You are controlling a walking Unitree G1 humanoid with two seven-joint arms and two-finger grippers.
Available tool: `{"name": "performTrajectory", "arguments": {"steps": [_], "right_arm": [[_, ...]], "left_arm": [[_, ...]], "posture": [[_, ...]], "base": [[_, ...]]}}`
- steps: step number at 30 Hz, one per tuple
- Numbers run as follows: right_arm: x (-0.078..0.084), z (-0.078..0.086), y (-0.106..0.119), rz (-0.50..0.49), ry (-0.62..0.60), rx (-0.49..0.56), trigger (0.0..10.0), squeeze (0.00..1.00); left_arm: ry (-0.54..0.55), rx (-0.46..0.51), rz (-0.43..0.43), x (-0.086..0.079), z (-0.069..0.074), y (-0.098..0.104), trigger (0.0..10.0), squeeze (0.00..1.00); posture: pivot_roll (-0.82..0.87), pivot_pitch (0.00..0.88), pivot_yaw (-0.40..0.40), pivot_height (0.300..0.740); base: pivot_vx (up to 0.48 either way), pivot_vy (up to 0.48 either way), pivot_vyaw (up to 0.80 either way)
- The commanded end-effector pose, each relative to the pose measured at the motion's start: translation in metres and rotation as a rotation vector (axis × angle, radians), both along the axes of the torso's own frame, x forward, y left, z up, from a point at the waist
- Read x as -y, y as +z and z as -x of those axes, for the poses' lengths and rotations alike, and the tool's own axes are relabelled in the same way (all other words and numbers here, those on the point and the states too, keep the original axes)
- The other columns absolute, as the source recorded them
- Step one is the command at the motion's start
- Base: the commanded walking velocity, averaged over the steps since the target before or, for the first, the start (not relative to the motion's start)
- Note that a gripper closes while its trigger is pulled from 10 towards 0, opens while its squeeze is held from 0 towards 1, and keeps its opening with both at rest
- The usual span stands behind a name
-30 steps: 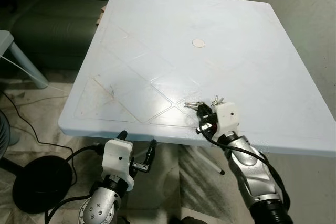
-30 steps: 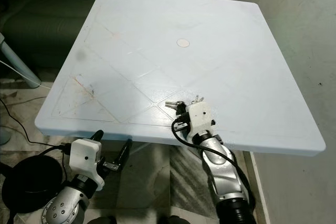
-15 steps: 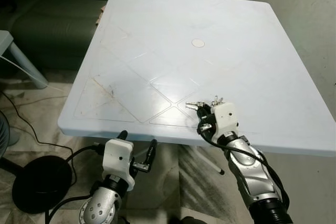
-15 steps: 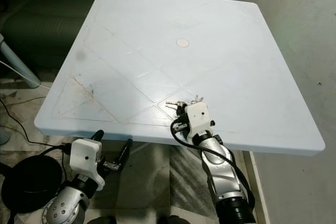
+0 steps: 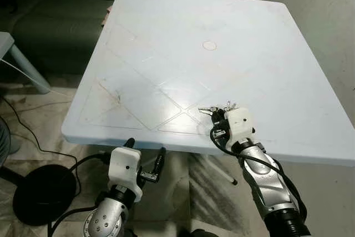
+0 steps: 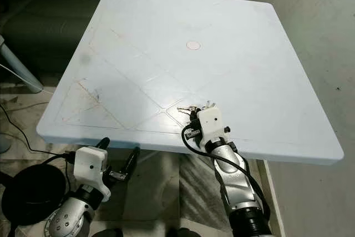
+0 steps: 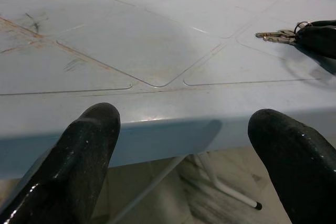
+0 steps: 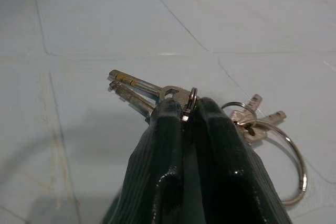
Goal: Hang keys on a hook
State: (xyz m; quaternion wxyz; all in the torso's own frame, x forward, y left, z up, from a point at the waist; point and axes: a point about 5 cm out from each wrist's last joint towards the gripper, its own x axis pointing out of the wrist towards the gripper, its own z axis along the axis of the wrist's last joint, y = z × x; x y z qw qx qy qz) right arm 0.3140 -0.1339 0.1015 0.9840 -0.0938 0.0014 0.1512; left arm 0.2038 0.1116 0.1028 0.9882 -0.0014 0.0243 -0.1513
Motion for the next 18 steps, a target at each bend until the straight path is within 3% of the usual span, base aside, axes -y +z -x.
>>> {"name": "performTrajectory", "arguments": {"steps": [1,7,8,11,15,16,18], "right_arm": [[0.0063,0.0017,-0.0075,-0.003,-0.026,-0.035,10.0,0.0],[0.0066,0.0012,-0.0067,-0.008,-0.034,-0.03,10.0,0.0],[0.0067,0.0008,-0.0062,-0.011,-0.034,-0.027,8.9,0.0],[0.0075,0.0,-0.0066,-0.01,-0.042,-0.028,9.1,0.0],[0.008,-0.0002,-0.0065,-0.012,-0.047,-0.026,7.8,0.0],[0.008,0.0001,-0.006,-0.014,-0.044,-0.021,4.2,0.0],[0.0093,-0.0001,-0.0067,-0.008,-0.053,-0.027,6.0,0.0]], "left_arm": [[-0.008,0.005,0.002,0.003,0.0018,0.003,10.0,0.0],[-0.008,0.006,0.002,0.0029,0.0013,0.0033,10.0,0.0],[-0.008,0.006,0.003,0.0029,0.0012,0.0033,10.0,0.0],[-0.008,0.006,0.004,0.0034,0.0014,0.0033,10.0,0.0],[-0.008,0.006,0.005,0.0041,0.0015,0.0034,10.0,0.0],[-0.008,0.006,0.006,0.0041,0.0015,0.0034,10.0,0.0],[-0.008,0.006,0.005,0.0042,0.0014,0.0034,10.0,0.0]], "posture": [[0.07,0.186,-0.095,0.74],[0.07,0.185,-0.095,0.74],[0.07,0.185,-0.095,0.74],[0.07,0.184,-0.095,0.74],[0.07,0.185,-0.095,0.74],[0.07,0.185,-0.095,0.74],[0.07,0.185,-0.096,0.74]], "base": [[0.0,0.0,0.0],[0.0,0.0,0.0],[0.0,0.0,0.0],[0.0,0.0,0.0],[0.0,0.0,0.0],[0.0,0.0,0.0],[0.0,0.0,0.0]]}}
